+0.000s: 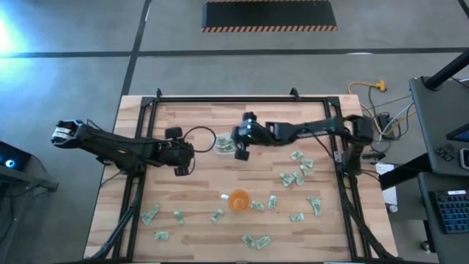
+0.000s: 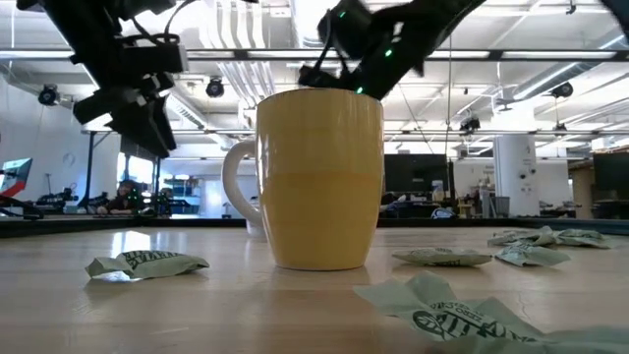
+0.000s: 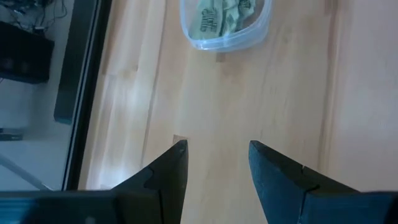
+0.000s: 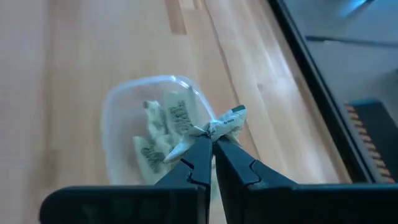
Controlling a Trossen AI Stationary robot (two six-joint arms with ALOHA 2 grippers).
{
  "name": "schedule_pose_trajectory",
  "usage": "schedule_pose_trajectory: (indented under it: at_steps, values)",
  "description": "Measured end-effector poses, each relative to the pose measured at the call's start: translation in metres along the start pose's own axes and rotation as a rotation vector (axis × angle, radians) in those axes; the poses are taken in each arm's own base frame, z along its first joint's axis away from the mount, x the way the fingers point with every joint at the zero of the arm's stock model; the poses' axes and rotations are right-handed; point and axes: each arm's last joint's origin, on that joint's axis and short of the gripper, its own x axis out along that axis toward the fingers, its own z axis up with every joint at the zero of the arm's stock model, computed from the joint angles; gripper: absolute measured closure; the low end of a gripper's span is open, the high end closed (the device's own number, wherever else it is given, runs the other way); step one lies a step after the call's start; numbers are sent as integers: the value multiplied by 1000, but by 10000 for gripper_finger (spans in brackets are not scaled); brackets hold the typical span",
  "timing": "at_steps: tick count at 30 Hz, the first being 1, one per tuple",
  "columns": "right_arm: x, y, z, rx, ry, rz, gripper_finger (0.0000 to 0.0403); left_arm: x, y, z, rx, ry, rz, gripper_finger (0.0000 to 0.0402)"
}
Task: Pick and place Stevia / Truvia into bins
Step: Put the stevia packet into the transparent bin
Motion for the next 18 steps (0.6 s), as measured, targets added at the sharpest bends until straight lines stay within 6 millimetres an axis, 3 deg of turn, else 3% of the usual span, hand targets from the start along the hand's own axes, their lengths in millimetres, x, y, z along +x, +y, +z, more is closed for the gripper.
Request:
schedule_pose_trajectory:
  at_steps: [4, 9, 14, 18]
  values:
    - [24, -10, 1, 9, 78, 40, 394, -5, 4, -5, -20, -27, -3, 248]
    - [34, -14, 3, 51, 186, 77, 362, -8, 5, -14, -47, -44, -16, 248]
    - [26, -18, 12, 81, 191, 96, 297, -4, 1, -21, -51, -38, -112, 248]
    - [3, -24, 19, 81, 195, 95, 259, -4, -5, -21, -58, -22, -264, 248]
